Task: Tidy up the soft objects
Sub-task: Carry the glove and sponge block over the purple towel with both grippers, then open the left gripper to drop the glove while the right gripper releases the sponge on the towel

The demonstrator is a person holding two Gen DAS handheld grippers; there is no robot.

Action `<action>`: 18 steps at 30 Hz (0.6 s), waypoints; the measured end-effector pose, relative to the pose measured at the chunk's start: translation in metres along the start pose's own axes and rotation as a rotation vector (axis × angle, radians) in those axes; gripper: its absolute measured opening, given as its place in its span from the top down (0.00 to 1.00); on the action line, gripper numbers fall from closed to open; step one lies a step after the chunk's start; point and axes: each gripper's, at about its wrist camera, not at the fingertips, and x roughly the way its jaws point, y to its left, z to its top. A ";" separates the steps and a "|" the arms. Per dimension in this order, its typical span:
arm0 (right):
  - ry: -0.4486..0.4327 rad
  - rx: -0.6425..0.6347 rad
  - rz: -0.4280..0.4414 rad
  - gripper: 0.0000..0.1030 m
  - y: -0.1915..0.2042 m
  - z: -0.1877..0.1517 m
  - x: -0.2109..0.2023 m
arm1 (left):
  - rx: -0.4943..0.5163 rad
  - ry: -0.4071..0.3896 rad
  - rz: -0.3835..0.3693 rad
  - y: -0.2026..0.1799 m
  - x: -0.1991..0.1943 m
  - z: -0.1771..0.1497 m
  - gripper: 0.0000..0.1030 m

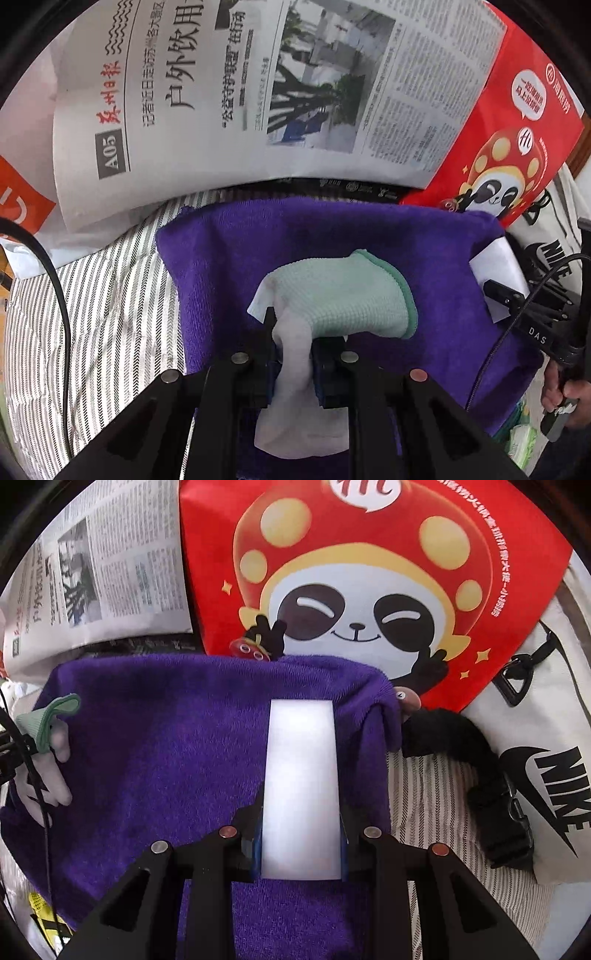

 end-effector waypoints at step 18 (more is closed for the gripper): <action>-0.040 -0.041 0.012 0.39 -0.002 -0.001 -0.026 | 0.068 0.038 0.021 -0.017 -0.010 -0.021 0.36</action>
